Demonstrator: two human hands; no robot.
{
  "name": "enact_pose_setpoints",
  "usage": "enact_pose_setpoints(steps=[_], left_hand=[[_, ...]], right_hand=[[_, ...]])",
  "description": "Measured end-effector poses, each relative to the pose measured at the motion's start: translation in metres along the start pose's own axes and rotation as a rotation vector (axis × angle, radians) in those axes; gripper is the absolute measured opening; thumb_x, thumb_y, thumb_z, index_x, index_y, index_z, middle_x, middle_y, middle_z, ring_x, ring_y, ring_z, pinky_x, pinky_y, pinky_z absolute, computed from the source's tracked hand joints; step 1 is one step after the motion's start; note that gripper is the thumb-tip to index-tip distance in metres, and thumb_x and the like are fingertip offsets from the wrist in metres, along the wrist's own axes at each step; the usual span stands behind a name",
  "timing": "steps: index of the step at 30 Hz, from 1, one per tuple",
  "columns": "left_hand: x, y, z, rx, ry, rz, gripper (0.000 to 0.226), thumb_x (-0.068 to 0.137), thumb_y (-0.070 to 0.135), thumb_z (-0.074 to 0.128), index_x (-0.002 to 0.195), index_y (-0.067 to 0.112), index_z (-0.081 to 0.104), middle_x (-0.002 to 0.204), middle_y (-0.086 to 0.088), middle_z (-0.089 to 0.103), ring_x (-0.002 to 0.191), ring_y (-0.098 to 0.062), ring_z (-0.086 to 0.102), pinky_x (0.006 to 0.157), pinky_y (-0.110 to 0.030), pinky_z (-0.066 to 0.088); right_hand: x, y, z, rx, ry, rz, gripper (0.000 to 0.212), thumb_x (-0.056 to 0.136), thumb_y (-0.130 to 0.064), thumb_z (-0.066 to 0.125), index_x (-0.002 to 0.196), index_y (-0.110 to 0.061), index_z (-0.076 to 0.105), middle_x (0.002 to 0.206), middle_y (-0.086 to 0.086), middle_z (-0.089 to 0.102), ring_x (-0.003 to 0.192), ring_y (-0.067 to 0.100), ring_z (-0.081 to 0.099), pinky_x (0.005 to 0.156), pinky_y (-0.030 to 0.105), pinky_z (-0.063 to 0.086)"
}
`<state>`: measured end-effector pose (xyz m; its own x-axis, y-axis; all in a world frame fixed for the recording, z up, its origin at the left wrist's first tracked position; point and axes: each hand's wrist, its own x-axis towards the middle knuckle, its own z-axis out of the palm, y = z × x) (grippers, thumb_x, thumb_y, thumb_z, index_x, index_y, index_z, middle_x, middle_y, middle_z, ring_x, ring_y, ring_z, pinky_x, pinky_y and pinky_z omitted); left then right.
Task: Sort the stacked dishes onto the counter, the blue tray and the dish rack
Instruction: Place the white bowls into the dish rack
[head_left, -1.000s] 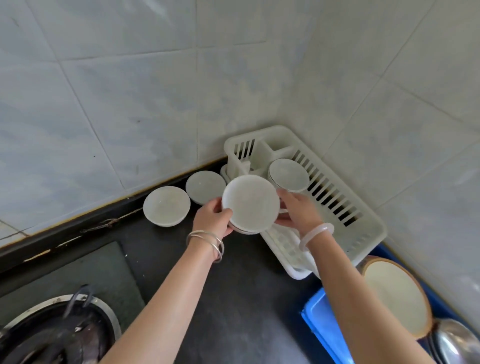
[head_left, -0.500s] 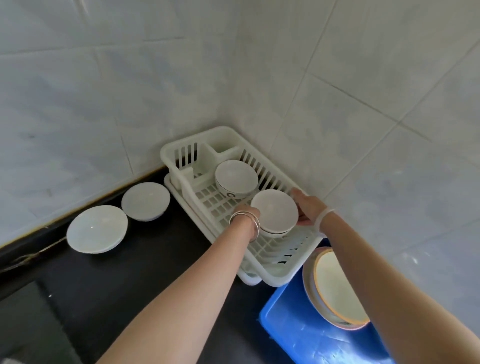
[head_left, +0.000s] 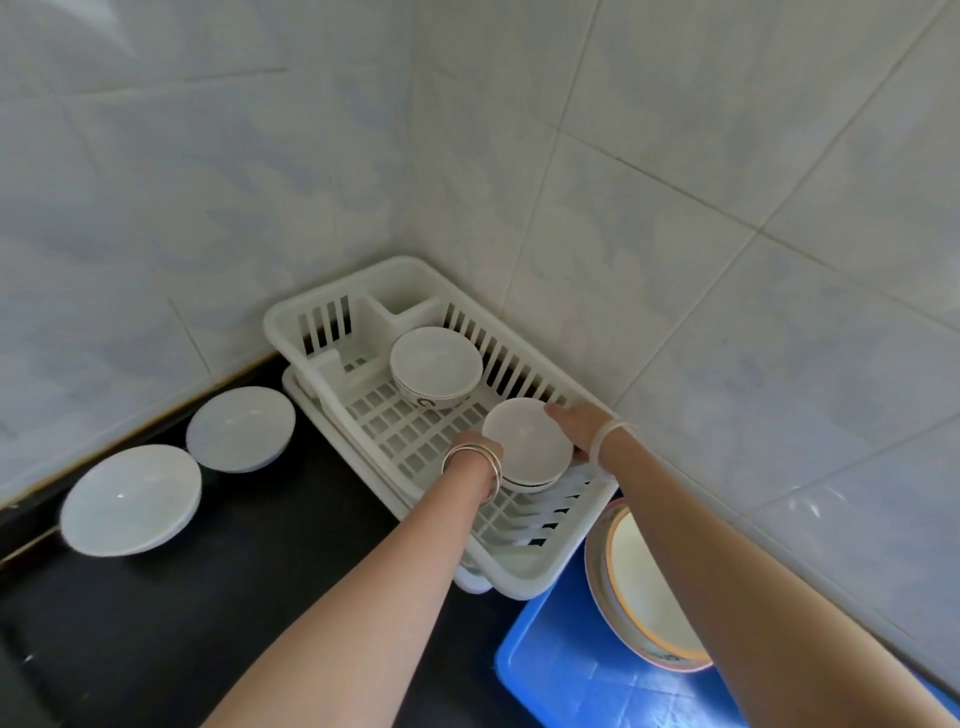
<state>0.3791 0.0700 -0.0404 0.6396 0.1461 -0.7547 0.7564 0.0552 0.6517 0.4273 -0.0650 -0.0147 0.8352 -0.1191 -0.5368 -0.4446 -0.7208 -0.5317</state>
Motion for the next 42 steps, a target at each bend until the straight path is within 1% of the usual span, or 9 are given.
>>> enact_pose_setpoints(steps=[3, 8, 14, 19, 23, 25, 30, 34, 42], left_hand=[[0.005, -0.001, -0.002, 0.041, -0.036, 0.039, 0.042, 0.082, -0.005, 0.044, 0.124, -0.003, 0.051, 0.126, -0.026, 0.055, 0.115, -0.041, 0.055, 0.095, -0.048, 0.049], [-0.001, -0.001, -0.003, 0.068, -0.046, 0.076, 0.042, 0.081, -0.006, 0.045, 0.123, -0.003, 0.052, 0.126, -0.025, 0.055, 0.115, -0.04, 0.054, 0.095, -0.048, 0.049], [-0.013, 0.004, -0.011, 0.008, -0.132, 0.063, 0.044, 0.087, 0.002, 0.049, 0.131, -0.002, 0.044, 0.131, -0.024, 0.05, 0.107, -0.034, 0.056, 0.084, -0.047, 0.053], [-0.028, 0.007, -0.027, -0.113, -0.178, 0.078, 0.029, 0.089, 0.0, 0.046, 0.118, 0.001, 0.054, 0.084, -0.012, 0.053, 0.07, -0.02, 0.051, 0.055, -0.023, 0.048], [-0.048, 0.011, -0.058, -0.233, -0.196, 0.159, 0.026, 0.089, -0.005, 0.044, 0.071, 0.013, 0.048, 0.069, -0.003, 0.044, 0.064, -0.015, 0.044, 0.071, -0.025, 0.044], [-0.057, 0.006, -0.081, -0.271, -0.167, 0.24, 0.024, 0.089, -0.001, 0.048, 0.073, 0.017, 0.051, 0.07, -0.004, 0.047, 0.071, -0.02, 0.046, 0.085, -0.033, 0.044], [-0.082, -0.036, -0.157, -0.498, 0.062, 0.375, 0.029, 0.088, 0.007, 0.056, 0.118, 0.01, 0.059, 0.104, -0.006, 0.061, 0.099, -0.016, 0.058, 0.089, -0.027, 0.046], [-0.084, -0.082, -0.21, -0.491, 0.395, 0.395, 0.033, 0.088, 0.008, 0.056, 0.121, 0.008, 0.059, 0.119, -0.007, 0.06, 0.109, -0.018, 0.056, 0.095, -0.029, 0.044], [-0.051, -0.135, -0.275, -0.298, 0.911, 0.288, 0.058, 0.082, 0.008, 0.063, 0.136, 0.011, 0.043, 0.144, -0.014, 0.042, 0.133, -0.029, 0.04, 0.112, -0.043, 0.032]], right_hand=[[-0.007, -0.003, -0.007, -0.283, 0.031, -0.057, 0.037, 0.093, -0.042, 0.04, 0.097, -0.009, 0.057, 0.08, 0.006, 0.062, 0.068, 0.021, 0.056, 0.056, 0.028, 0.04], [-0.012, 0.004, -0.006, -0.424, 0.089, -0.122, 0.037, 0.095, -0.034, 0.039, 0.121, -0.012, 0.054, 0.115, 0.01, 0.061, 0.1, 0.028, 0.055, 0.077, 0.028, 0.036], [-0.024, 0.003, -0.005, -0.367, 0.107, -0.15, 0.037, 0.097, -0.033, 0.036, 0.118, -0.011, 0.057, 0.115, 0.013, 0.063, 0.101, 0.028, 0.056, 0.079, 0.029, 0.037], [-0.046, -0.002, -0.01, -0.303, 0.061, -0.196, 0.04, 0.099, -0.031, 0.033, 0.125, -0.011, 0.055, 0.127, 0.014, 0.058, 0.114, 0.03, 0.053, 0.091, 0.033, 0.038], [-0.078, -0.015, 0.004, -0.197, 0.114, -0.301, 0.041, 0.099, -0.034, 0.032, 0.13, -0.017, 0.052, 0.13, 0.01, 0.057, 0.115, 0.028, 0.052, 0.089, 0.031, 0.035], [-0.097, -0.03, 0.017, -0.115, 0.139, -0.364, 0.039, 0.098, -0.033, 0.033, 0.127, -0.017, 0.056, 0.127, 0.007, 0.059, 0.114, 0.028, 0.052, 0.091, 0.032, 0.036], [-0.143, -0.073, 0.082, 0.073, 0.031, -0.497, 0.026, 0.096, -0.037, 0.039, 0.1, -0.026, 0.062, 0.09, -0.005, 0.065, 0.079, 0.013, 0.061, 0.064, 0.019, 0.044], [-0.153, -0.101, 0.152, 0.02, -0.082, -0.561, 0.029, 0.096, -0.035, 0.038, 0.112, -0.024, 0.06, 0.099, -0.002, 0.066, 0.078, 0.011, 0.057, 0.06, 0.019, 0.04], [-0.11, -0.14, 0.233, -0.205, -0.231, -0.327, 0.055, 0.098, -0.039, 0.034, 0.146, -0.014, 0.027, 0.148, 0.01, 0.038, 0.13, 0.028, 0.043, 0.105, 0.036, 0.034]])
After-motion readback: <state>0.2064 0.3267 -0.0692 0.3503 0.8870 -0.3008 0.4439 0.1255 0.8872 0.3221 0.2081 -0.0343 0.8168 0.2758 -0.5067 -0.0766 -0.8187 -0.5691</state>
